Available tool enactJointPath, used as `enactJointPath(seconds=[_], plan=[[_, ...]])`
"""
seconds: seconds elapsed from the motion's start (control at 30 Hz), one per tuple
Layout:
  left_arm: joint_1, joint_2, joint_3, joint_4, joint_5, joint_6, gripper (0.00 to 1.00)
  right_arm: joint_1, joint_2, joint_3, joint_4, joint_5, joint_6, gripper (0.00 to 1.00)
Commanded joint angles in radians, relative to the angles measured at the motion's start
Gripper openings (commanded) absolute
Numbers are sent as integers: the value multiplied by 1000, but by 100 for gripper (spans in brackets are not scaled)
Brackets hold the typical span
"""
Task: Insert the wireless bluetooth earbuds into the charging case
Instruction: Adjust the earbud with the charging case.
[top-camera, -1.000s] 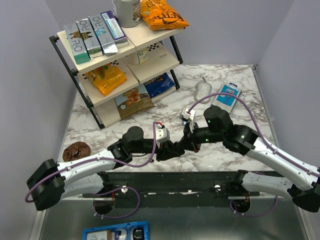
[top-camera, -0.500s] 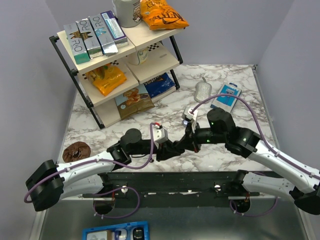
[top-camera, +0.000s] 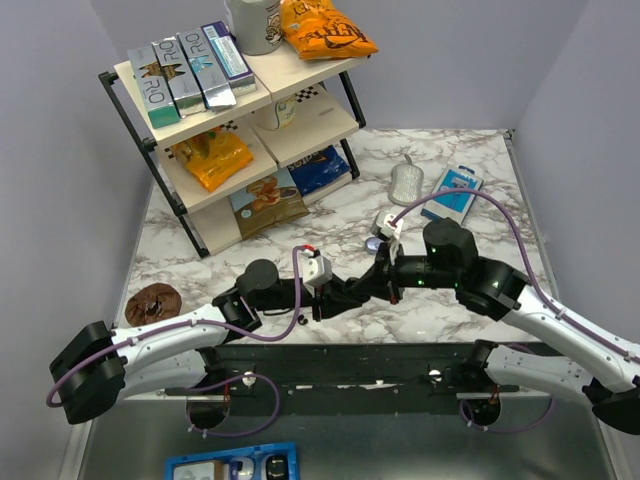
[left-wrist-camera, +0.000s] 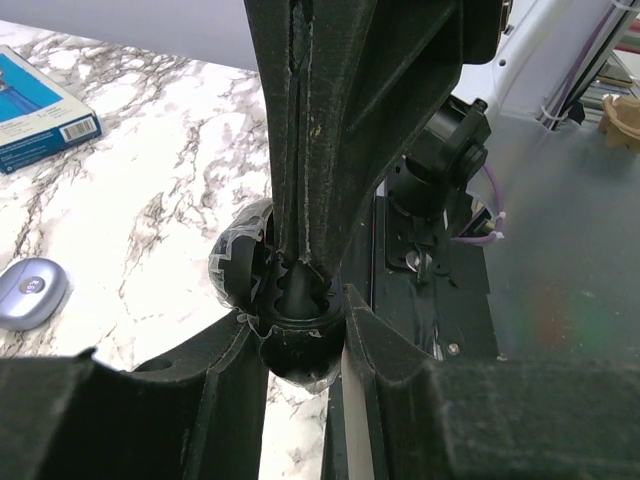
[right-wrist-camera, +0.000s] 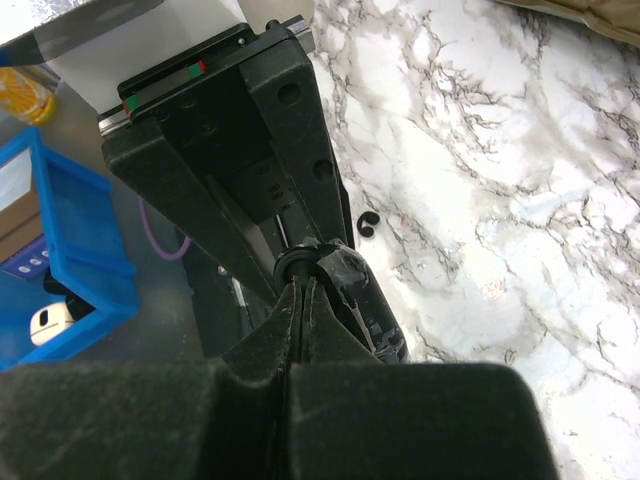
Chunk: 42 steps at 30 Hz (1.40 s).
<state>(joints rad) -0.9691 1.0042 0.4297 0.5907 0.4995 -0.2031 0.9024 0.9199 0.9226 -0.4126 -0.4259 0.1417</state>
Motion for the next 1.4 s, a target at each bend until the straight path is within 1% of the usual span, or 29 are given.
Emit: enactJointPath(seconds=[0.0,0.33,0.63,0.8,0.9,0.93,1.3,1.37], plan=[[6,-9,-12,34,-53,5,0,7,-30,-16,-14,13,13,1],[6,-9,-19,67,-78,-4,0,9,-56,-41,17,15,15,1],[6,-3,-5,67,-72,5,0,7,-49,-53,28,-30,16,1],[7,-3,-11,69,-75,8,0,7,-49,-41,17,-30,16,5],[6,-7,-11,70,-75,11,0,9,-46,-36,15,-39,16,5],[6,-9,-12,73,-78,13,0,9,-47,-36,15,-40,15,1],[7,-6,-8,78,-95,16,0,12,-47,-36,6,-105,-7,1],[6,-6,-8,78,-96,18,0,12,-50,-34,1,-109,-8,5]])
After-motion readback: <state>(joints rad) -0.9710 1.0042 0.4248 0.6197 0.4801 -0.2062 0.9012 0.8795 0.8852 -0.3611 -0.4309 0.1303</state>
